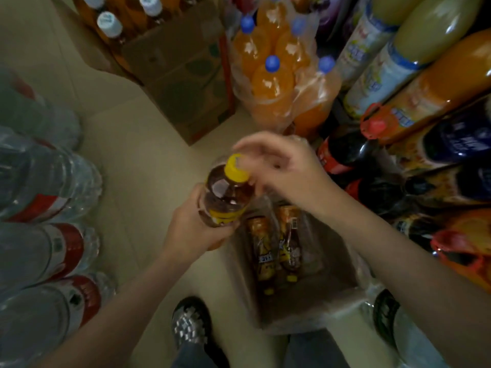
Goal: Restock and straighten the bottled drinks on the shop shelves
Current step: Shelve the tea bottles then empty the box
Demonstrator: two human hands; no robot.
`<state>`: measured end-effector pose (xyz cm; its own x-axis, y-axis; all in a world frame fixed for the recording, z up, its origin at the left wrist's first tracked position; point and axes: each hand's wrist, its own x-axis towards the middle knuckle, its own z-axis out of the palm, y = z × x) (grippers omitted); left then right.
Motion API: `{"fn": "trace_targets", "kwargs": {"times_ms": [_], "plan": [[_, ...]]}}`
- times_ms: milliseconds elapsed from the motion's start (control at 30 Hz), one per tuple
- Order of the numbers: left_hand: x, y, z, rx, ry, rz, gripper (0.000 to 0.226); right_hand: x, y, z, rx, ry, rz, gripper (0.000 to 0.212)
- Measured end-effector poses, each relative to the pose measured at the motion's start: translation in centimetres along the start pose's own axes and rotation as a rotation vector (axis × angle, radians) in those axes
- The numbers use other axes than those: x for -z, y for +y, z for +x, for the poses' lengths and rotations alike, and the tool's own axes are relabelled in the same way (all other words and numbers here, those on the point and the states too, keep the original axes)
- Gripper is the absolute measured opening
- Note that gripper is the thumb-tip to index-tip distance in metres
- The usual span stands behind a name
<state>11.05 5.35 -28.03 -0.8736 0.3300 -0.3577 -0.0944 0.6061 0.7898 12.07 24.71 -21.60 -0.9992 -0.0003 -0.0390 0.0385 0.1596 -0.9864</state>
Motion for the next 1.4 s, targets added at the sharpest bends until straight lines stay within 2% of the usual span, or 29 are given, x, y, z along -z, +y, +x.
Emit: {"fn": "trace_targets", "kwargs": {"times_ms": [33, 67, 100, 133, 167, 200, 233, 333, 367, 433, 533, 567, 633, 700, 767, 800, 867, 900, 967, 1033, 1133, 1233, 1333, 1400], "plan": [[0.6, -0.5, -0.2, 0.036, 0.062, -0.017, 0.073, 0.2, 2.0, -0.6, -0.098, 0.043, 0.081, 0.015], [1.1, -1.2, -0.3, 0.069, 0.113, -0.055, 0.071, 0.2, 4.9, -1.6, -0.146, 0.057, -0.041, 0.018], [1.6, -1.8, -0.4, 0.096, 0.150, -0.101, 0.069, -0.1, 8.3, -2.8, -0.120, -0.006, -0.354, 0.023], [1.9, -2.5, -0.3, 0.118, 0.178, -0.140, 0.067, -0.7, 12.2, -4.4, -0.114, -0.180, -0.676, 0.030], [2.1, -3.2, -0.2, 0.135, 0.196, -0.167, 0.064, -1.8, 15.6, -6.0, -0.101, -0.424, -0.922, 0.038], [2.1, -4.0, 0.0, 0.144, 0.215, -0.186, 0.063, -3.0, 18.7, -7.1, -0.108, -0.662, -1.071, 0.043], [2.0, -4.8, 0.1, 0.144, 0.227, -0.196, 0.062, -4.4, 21.2, -8.0, -0.104, -0.824, -1.155, 0.043], [1.1, -7.7, 0.4, 0.159, 0.234, -0.195, 0.061, -8.0, 26.2, -8.5, -0.079, -1.137, -1.409, 0.042], [0.7, -8.6, 0.5, 0.163, 0.225, -0.195, 0.060, -8.8, 27.1, -8.1, -0.038, -1.206, -1.497, 0.043], [-0.2, -9.9, 0.5, 0.168, 0.212, -0.194, 0.054, -9.5, 28.7, -7.8, 0.065, -1.245, -1.607, 0.044], [-1.0, -10.3, 0.5, 0.193, 0.214, -0.201, 0.057, -9.1, 29.0, -8.1, 0.316, -1.118, -1.586, 0.029], [-1.0, -10.0, 0.2, 0.211, 0.216, -0.206, 0.058, -8.5, 27.4, -8.0, 0.260, -1.100, -1.547, 0.028], [-0.8, -8.2, -0.4, 0.249, 0.222, -0.232, 0.056, -5.7, 23.5, -7.6, 0.157, -1.128, -1.468, 0.056], [0.1, -5.0, -1.4, 0.268, 0.230, -0.246, 0.053, -2.7, 17.8, -6.6, -0.042, -1.077, -1.409, 0.068], [2.1, 0.5, -2.0, 0.270, 0.213, -0.280, 0.049, 0.4, 10.1, -4.7, -0.194, -0.904, -1.233, 0.066], [3.5, 3.7, -2.0, 0.261, 0.204, -0.299, 0.046, 1.9, 5.5, -3.5, -0.236, -0.853, -1.129, 0.058], [7.2, 10.9, -2.3, 0.203, 0.183, -0.320, 0.042, 5.2, -4.5, -1.8, -0.331, -0.594, -0.896, 0.036], [9.5, 14.8, -2.5, 0.158, 0.175, -0.321, 0.045, 6.7, -9.8, -0.9, -0.348, -0.471, -0.883, 0.038], [14.4, 22.5, -3.1, 0.048, 0.162, -0.327, 0.058, 9.1, -19.9, 0.3, -0.264, -0.322, -0.886, 0.050], [19.2, 29.7, -4.2, -0.042, 0.156, -0.364, 0.063, 11.0, -29.7, 0.4, -0.182, -0.141, -0.831, 0.045], [25.9, 39.2, -7.3, -0.150, 0.139, -0.379, 0.071, 11.8, -42.2, -1.2, -0.127, 0.141, -0.685, 0.049], [31.4, 46.4, -9.7, -0.234, 0.055, -0.383, 0.047, 11.0, -51.2, -4.9, -0.086, 0.348, -0.572, 0.061], [35.2, 52.4, -12.0, -0.375, -0.036, -0.332, 0.031, 10.2, -57.1, -8.4, -0.048, 0.511, -0.518, 0.076], [36.8, 56.1, -13.2, -0.508, -0.097, -0.237, 0.029, 10.2, -60.1, -10.3, -0.039, 0.613, -0.533, 0.069]]}}
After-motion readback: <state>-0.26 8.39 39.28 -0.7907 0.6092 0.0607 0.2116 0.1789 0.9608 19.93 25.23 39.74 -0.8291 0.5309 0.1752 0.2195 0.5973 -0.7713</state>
